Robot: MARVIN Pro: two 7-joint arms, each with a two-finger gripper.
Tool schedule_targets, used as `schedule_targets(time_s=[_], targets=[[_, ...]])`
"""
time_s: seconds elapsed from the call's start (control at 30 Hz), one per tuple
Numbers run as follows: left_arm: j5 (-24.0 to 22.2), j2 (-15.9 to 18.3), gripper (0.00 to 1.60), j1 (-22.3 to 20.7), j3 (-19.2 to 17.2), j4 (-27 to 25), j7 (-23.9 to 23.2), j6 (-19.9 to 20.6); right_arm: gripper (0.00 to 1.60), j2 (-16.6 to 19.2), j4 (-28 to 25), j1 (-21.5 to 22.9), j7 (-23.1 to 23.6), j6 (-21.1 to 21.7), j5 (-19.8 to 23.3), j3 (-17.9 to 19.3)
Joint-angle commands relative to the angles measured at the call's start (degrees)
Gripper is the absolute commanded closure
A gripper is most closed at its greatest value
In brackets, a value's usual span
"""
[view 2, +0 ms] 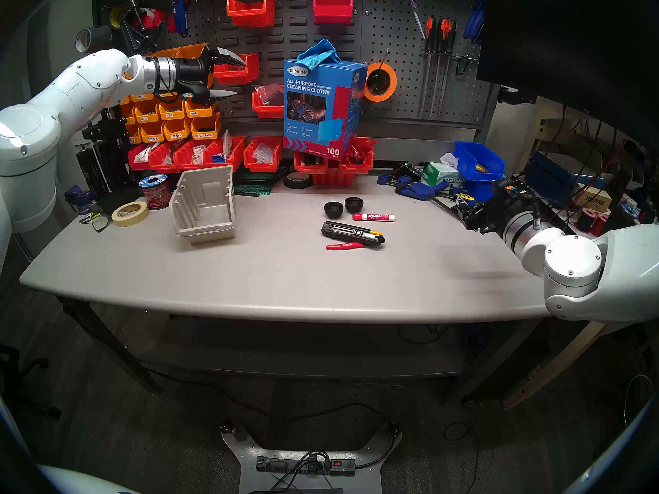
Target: Take out tools from the storage box
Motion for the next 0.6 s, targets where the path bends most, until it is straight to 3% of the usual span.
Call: schedule_targets(time_s=[0.0,0.33,0.57], targets=[[-6.0,-2.2,0.0,4.0,-5.2,0.4,0.2,2.4,0.0,0.0,0.1,0.2,-0.2,-0.1,0.0,0.4],[-14.7,-4.4,0.0,8.7,-13.3,1.0,0.6,5.9,0.0,0.0,0.1,0.2,-0.2,-0.1,0.1,0.4],[-20.1,-5.2,0.0,11.9,-18.2,0.4,0.0,5.5,0.0,0.0,0.1,0.2,-0.2,-0.1,0.1,0.5]])
